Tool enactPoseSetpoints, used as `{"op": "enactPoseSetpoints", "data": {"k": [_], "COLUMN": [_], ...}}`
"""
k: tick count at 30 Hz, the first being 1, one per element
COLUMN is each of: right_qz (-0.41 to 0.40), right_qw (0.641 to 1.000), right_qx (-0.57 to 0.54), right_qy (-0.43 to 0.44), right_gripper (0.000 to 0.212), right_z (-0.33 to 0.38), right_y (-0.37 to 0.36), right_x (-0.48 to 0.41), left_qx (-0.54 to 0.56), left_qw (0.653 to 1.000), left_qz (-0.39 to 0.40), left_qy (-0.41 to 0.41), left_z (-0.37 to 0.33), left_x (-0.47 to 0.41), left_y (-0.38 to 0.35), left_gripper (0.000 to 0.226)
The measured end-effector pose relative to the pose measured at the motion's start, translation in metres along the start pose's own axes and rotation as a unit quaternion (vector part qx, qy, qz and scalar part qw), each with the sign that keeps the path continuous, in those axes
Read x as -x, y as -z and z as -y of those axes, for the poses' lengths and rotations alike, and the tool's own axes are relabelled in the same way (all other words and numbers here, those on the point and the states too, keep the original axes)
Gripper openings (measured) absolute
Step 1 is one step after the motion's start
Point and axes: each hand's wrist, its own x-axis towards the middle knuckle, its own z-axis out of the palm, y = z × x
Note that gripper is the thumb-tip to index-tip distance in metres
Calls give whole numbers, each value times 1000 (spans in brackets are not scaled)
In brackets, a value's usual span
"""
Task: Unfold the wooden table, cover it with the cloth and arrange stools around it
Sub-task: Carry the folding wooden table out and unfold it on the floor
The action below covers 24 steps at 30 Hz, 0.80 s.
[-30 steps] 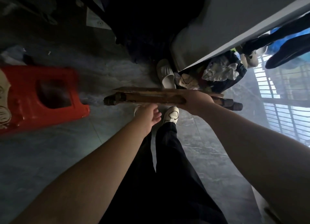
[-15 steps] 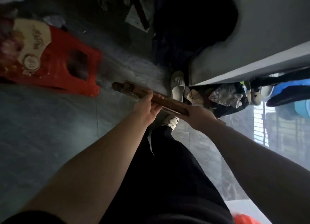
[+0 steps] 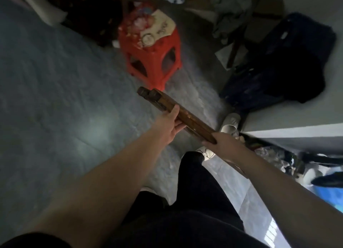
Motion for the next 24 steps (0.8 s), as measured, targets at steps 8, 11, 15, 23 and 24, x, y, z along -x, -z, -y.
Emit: {"op": "enactPoseSetpoints", "data": {"k": [8, 11, 15, 23, 24], "right_qz": [31, 54, 109, 204, 214], "right_qw": [989, 979, 963, 935, 934], "right_qx": [94, 113, 136, 130, 119], "right_qy": [111, 159, 204, 258, 259], "right_gripper": [25, 19, 24, 31, 33], "right_z": [185, 259, 344, 480, 493], "right_y": [-73, -101, -153, -283, -297], "right_x": [28, 33, 36, 14, 9], "left_qx": [116, 150, 187, 251, 252], "left_qw": [986, 974, 953, 888, 883], "left_qz": [-80, -124, -190, -311, -320], "left_qy": [-93, -115, -147, -226, -234], "left_z": [-58, -82, -97, -109, -112], "left_x": [121, 170, 222, 265, 267], "left_y": [175, 243, 329, 484, 501], "left_gripper": [18, 25, 25, 19, 21]}}
